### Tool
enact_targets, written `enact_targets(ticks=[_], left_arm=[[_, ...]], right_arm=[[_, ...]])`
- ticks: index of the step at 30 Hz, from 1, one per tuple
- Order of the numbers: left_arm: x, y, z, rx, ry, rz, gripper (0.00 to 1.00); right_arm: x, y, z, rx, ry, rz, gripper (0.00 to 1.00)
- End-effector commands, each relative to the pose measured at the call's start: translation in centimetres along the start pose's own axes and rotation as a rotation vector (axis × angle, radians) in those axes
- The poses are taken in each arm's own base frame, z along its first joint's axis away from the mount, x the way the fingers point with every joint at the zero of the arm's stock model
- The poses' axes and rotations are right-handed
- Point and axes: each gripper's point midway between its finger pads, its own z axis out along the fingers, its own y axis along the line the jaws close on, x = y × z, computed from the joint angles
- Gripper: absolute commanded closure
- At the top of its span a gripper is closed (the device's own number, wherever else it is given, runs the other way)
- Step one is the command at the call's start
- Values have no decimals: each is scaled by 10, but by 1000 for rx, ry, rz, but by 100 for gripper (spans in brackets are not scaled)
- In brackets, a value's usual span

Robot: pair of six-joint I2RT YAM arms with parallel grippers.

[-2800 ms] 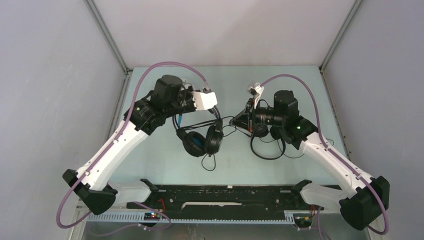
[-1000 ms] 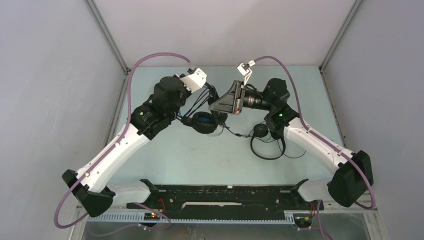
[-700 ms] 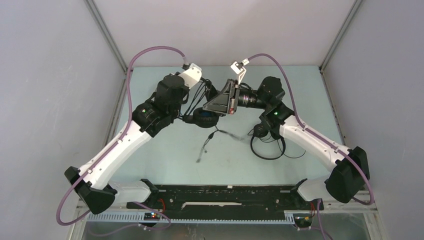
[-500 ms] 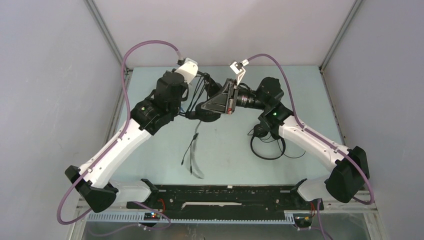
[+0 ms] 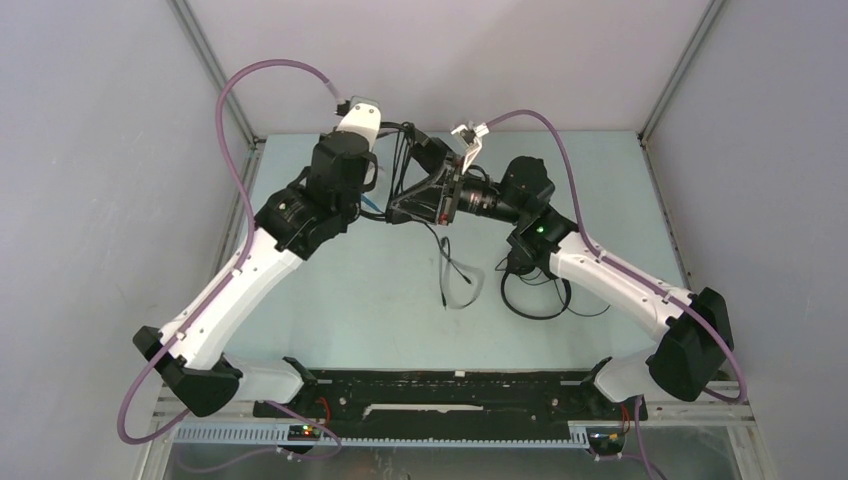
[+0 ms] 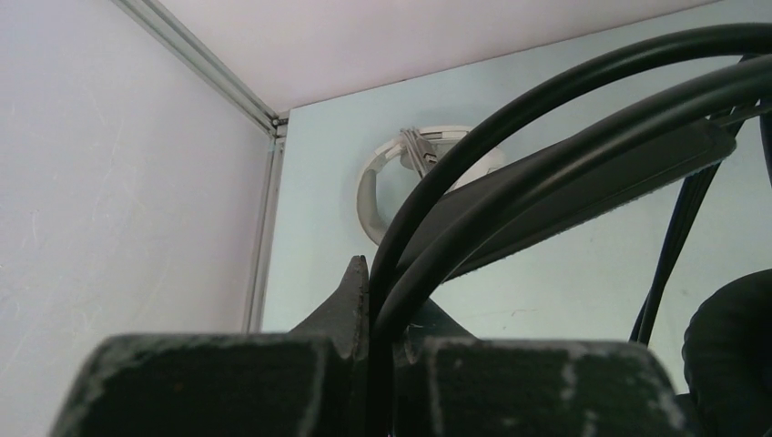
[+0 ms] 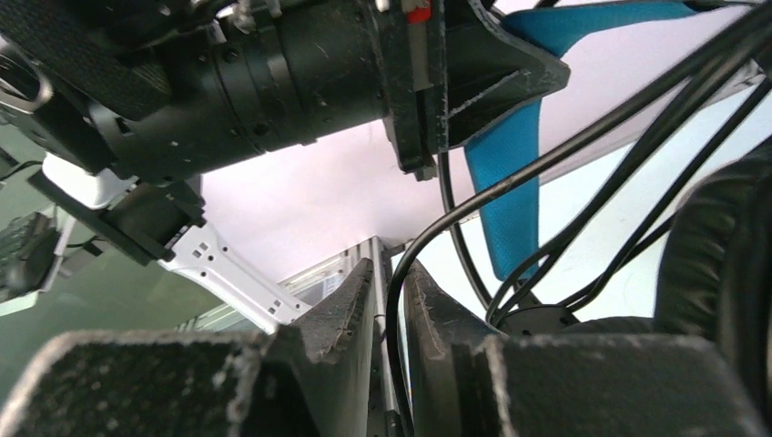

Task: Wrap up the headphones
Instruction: Wrap the headphones cable around the headphones.

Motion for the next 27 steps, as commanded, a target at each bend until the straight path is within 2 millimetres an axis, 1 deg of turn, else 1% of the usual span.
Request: enact_targets(ticks=[1, 9, 12, 20, 27], left_arm=[[-52, 18, -18, -3, -122, -281, 100], [-71, 15, -30, 70, -159, -412, 100], [-78, 15, -34, 93, -171, -449, 100], [-96, 20, -42, 114, -205, -516, 100], [-114, 26, -51, 135, -245, -570, 100]], right_arm=[[-22, 3, 9, 22, -68, -130, 79], [-9, -10, 13, 91, -43, -182, 79], [-6, -10, 14, 103, -34, -199, 79], [-5, -2, 17, 100, -38, -243, 79], [-2, -6, 17, 137, -29, -315, 76]])
